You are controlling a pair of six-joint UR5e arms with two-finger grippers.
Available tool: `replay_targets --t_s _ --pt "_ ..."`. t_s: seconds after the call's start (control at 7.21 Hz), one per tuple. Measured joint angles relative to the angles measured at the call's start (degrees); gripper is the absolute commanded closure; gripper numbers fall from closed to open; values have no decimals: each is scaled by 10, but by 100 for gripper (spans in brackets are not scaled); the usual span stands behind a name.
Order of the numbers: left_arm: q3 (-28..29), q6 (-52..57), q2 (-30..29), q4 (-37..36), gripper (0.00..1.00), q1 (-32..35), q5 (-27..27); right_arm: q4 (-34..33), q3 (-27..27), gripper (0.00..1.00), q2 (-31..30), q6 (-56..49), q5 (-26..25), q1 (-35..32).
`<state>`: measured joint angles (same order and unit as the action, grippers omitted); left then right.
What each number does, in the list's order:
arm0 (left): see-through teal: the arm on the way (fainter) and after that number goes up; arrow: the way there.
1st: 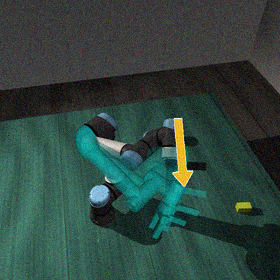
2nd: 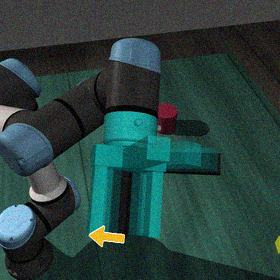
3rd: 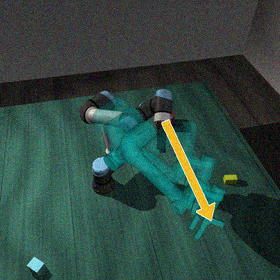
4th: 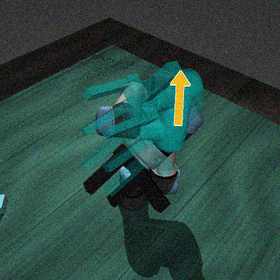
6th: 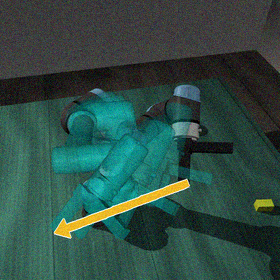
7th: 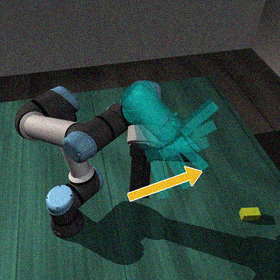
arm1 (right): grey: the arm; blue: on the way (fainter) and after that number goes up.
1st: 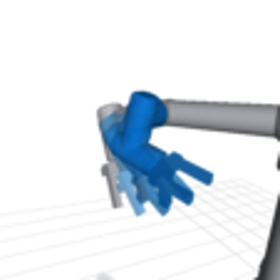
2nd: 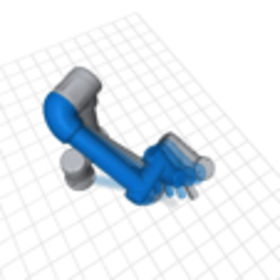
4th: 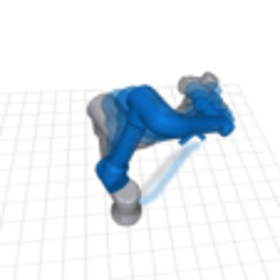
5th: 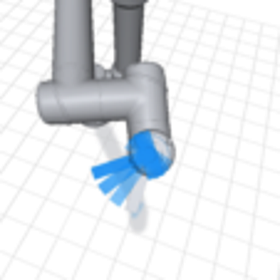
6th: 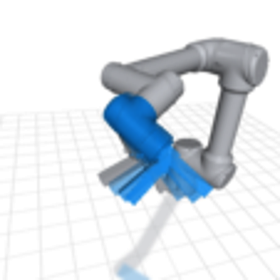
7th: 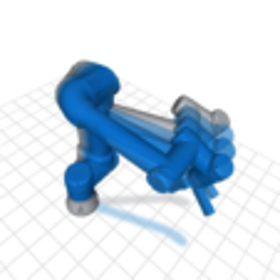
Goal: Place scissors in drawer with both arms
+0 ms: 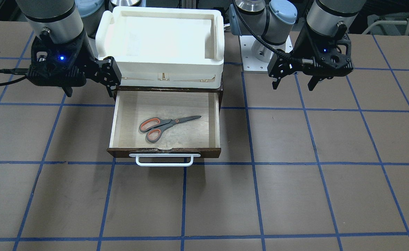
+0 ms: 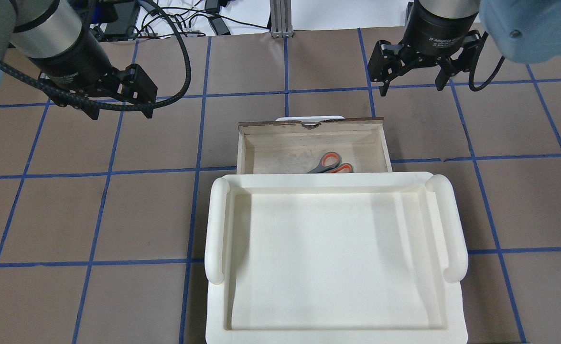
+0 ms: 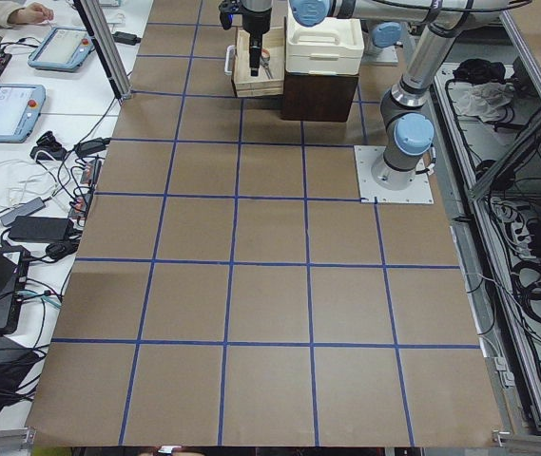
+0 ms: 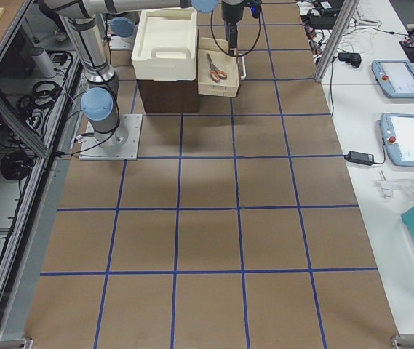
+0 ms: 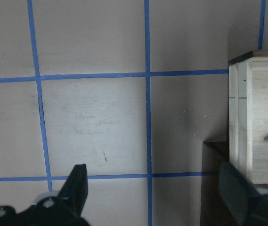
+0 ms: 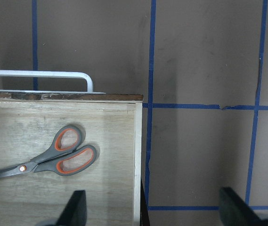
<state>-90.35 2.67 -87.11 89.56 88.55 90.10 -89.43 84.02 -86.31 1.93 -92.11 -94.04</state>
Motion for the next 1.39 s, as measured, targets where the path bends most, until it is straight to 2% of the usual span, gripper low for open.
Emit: replay_targets --t_s 1.39 --pt "-5 0 15 5 0 5 2 1 1 0 0 0 0 0"
